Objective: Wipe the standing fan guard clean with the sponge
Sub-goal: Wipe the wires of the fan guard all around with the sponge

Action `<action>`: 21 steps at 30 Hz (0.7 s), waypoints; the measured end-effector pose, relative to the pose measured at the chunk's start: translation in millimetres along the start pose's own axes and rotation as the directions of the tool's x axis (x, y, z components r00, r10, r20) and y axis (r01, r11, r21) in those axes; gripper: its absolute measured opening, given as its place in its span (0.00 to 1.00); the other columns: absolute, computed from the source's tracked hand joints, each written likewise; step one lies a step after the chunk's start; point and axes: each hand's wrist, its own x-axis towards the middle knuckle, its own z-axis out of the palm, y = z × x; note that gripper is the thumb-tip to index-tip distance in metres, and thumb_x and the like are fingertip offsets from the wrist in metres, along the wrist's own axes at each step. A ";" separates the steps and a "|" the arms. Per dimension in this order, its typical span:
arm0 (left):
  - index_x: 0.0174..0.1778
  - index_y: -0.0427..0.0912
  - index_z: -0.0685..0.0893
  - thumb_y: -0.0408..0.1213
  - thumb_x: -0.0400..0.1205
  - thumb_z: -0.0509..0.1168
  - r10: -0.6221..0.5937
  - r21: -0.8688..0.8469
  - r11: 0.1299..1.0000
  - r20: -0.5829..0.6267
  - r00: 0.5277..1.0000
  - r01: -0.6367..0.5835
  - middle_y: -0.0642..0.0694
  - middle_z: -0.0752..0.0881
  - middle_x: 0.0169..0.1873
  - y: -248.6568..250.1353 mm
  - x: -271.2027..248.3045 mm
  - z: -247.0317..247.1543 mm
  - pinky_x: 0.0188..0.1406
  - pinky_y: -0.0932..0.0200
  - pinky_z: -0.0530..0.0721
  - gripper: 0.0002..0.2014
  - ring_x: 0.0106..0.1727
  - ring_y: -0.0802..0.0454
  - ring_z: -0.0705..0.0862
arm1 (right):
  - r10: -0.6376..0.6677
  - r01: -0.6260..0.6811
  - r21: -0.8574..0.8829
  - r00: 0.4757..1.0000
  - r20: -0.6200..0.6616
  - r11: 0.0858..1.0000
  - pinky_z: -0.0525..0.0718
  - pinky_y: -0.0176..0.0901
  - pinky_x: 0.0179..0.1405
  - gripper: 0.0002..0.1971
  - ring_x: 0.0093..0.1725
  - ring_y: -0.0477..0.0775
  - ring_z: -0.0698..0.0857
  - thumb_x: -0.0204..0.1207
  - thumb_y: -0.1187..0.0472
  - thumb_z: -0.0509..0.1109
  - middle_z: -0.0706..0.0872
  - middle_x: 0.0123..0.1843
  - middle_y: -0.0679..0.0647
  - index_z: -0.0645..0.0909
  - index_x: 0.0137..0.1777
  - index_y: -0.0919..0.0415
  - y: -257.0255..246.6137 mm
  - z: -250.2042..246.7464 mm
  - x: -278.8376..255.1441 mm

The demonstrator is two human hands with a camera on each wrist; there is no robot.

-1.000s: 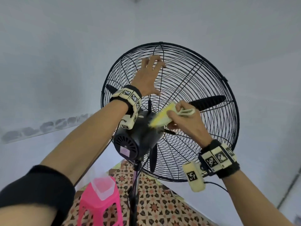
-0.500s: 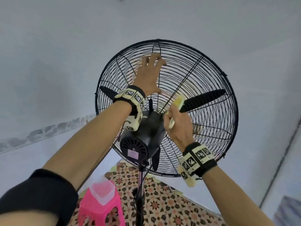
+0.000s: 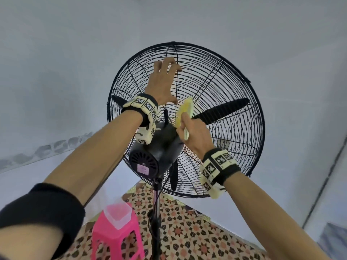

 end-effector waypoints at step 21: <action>0.80 0.47 0.70 0.50 0.60 0.90 0.000 0.007 1.000 0.017 1.000 0.000 0.41 0.64 0.80 5.3 -0.6 -0.7 0.79 0.42 0.72 0.54 0.80 0.33 0.60 | -0.003 0.004 0.047 1.000 -0.013 0.999 0.76 0.50 0.26 0.18 0.35 0.62 0.83 0.89 0.46 0.61 0.82 0.39 0.56 0.68 0.60 0.63 10.0 -19.1 -10.4</action>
